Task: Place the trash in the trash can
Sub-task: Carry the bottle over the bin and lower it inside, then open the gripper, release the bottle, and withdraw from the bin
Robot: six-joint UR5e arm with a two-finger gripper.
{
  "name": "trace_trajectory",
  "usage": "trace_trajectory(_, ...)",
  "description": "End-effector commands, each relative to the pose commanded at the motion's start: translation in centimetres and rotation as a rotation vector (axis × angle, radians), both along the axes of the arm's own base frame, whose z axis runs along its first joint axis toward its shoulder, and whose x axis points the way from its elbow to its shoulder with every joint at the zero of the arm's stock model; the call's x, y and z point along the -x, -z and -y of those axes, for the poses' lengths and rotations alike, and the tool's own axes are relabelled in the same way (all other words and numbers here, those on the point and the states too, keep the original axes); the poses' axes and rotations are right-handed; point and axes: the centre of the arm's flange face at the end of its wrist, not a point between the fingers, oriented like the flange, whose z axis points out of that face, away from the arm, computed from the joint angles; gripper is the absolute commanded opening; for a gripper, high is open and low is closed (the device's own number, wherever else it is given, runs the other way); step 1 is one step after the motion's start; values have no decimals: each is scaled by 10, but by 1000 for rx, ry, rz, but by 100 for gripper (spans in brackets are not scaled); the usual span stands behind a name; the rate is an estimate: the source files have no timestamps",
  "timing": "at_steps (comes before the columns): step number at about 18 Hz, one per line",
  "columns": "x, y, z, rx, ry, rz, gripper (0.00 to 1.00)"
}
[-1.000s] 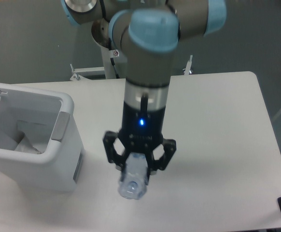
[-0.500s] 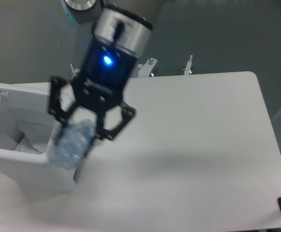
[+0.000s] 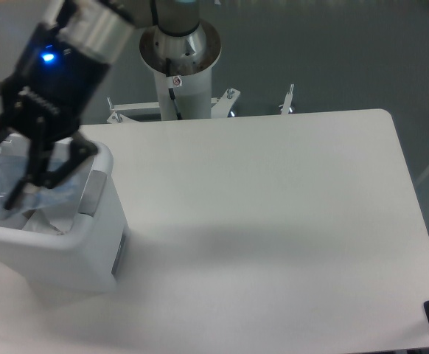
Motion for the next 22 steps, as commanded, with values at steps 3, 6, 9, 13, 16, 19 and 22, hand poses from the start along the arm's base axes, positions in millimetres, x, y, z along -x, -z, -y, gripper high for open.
trace_trajectory(3, -2, 26, -2, 27, 6, 10, 54)
trace_trajectory(6, -1, 45, -4, 28, 15, 4, 59)
trace_trajectory(9, -3, 61, -1, 47, 21, 9, 81)
trace_trajectory(13, -4, 63, 0, 53, 20, 14, 100)
trace_trajectory(16, -3, 60, 2, 48, 17, 11, 100)
trace_trajectory(19, 17, 57, 9, 46, -16, 5, 100)
trace_trajectory(22, 83, 50, 37, 32, -124, -6, 100)
